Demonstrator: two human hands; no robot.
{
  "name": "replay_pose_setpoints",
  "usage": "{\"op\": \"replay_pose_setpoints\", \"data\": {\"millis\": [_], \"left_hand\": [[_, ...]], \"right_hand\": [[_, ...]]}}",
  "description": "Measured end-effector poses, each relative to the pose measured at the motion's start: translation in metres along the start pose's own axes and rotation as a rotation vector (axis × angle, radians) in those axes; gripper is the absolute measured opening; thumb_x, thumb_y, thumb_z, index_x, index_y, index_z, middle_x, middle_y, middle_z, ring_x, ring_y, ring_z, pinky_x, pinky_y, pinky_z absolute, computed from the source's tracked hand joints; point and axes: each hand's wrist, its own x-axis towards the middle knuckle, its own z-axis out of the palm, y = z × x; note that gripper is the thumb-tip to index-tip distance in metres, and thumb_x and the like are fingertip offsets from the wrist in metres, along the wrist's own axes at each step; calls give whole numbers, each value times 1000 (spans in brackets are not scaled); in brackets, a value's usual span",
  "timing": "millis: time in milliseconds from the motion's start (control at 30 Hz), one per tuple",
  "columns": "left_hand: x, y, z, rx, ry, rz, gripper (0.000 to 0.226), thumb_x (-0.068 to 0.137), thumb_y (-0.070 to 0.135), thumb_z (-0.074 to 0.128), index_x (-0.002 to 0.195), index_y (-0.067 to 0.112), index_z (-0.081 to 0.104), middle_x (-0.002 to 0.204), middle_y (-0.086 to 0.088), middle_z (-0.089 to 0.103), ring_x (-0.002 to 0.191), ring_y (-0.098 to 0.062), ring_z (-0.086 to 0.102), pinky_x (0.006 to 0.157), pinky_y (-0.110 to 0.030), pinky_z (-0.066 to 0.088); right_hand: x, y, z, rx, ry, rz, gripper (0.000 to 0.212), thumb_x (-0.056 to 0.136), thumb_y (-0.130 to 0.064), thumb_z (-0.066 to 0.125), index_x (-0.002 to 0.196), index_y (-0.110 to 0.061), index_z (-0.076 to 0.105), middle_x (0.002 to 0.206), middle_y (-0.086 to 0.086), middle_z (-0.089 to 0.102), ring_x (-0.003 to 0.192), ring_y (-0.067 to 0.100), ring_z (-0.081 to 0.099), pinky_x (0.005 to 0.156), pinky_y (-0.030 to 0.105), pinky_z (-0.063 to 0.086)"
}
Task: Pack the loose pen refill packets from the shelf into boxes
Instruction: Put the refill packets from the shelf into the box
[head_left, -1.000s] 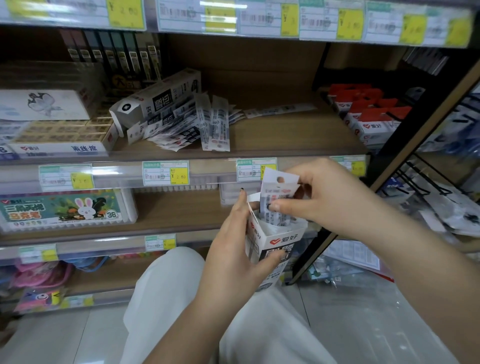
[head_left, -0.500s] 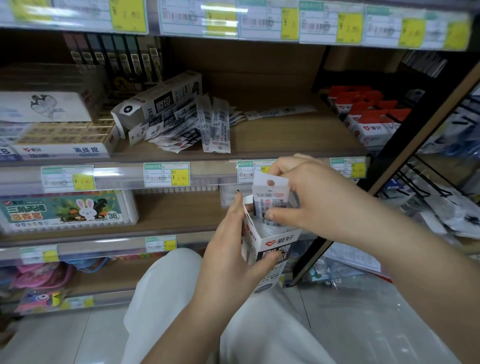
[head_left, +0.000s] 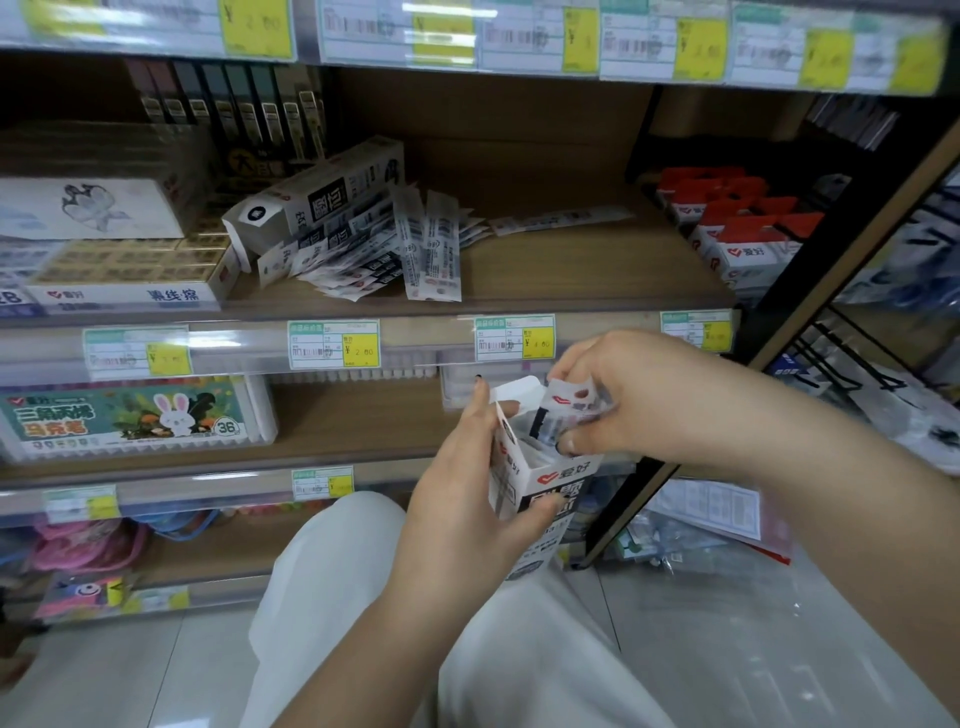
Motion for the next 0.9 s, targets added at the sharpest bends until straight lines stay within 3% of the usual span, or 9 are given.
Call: {"op": "replay_pose_setpoints", "data": {"millis": [100, 167, 333, 567, 667, 733, 800, 867, 900], "left_hand": [[-1, -2, -4, -30, 10, -21, 90, 70, 27, 81, 144, 22, 31, 130, 20, 52, 118, 1, 51, 96, -26, 46], [-1, -3, -4, -29, 16, -29, 91, 69, 27, 81, 145, 22, 30, 129, 22, 52, 117, 1, 52, 95, -28, 47], [-1, -1, -2, -35, -14, -28, 92, 70, 34, 77, 146, 23, 27, 130, 14, 55, 118, -3, 53, 97, -31, 47], [0, -1, 3, -7, -40, 3, 85, 72, 30, 76, 144, 26, 31, 141, 10, 45, 127, -6, 45, 98, -33, 45], [0, -1, 3, 10, -19, 18, 83, 72, 29, 77, 143, 27, 33, 144, 21, 37, 130, -1, 41, 99, -27, 44], [-1, -1, 0, 15, 12, 23, 82, 71, 28, 79, 137, 45, 32, 141, 26, 38, 127, 1, 42, 98, -20, 41], [-1, -1, -1, 8, 21, 17, 84, 70, 29, 80, 126, 62, 27, 142, 17, 43, 125, 0, 44, 97, -15, 39], [-1, 0, -1, -8, 20, 22, 83, 69, 31, 79, 133, 51, 31, 144, 19, 41, 126, -1, 45, 97, -18, 41], [0, 1, 1, -13, 18, 21, 85, 69, 31, 79, 139, 39, 31, 141, 29, 37, 125, 1, 45, 96, -19, 42]], "right_hand": [[-11, -5, -14, 40, 49, -45, 28, 73, -38, 72, 85, -13, 69, 113, 2, 64, 99, 21, 60, 88, 42, 48], [-15, -8, -20, 62, 141, -61, 14, 75, -34, 72, 81, -22, 70, 114, -9, 61, 106, 13, 55, 95, 37, 43], [-6, -9, -6, -65, 154, -61, 17, 76, -31, 67, 73, -14, 66, 94, 3, 67, 88, 17, 58, 82, 47, 49], [4, -18, -1, -84, 98, -84, 8, 77, -25, 65, 75, -17, 66, 94, 2, 67, 89, 22, 61, 79, 42, 52], [5, -16, 1, -174, 101, -82, 8, 77, -25, 65, 77, -16, 65, 97, 1, 64, 95, 22, 56, 81, 42, 51], [3, -13, 1, -230, 77, -57, 13, 77, -25, 66, 86, -15, 67, 101, 1, 62, 99, 23, 53, 82, 41, 51], [1, -11, 0, -274, 24, -34, 14, 77, -24, 66, 89, -15, 66, 101, 2, 62, 100, 23, 52, 82, 40, 51], [0, -12, -1, -285, 10, -35, 6, 77, -19, 65, 77, -14, 62, 92, 3, 59, 96, 24, 52, 78, 37, 52], [2, -14, 0, -288, 15, -39, 6, 77, -17, 64, 74, -14, 60, 92, 4, 57, 97, 24, 52, 79, 37, 51]]}}
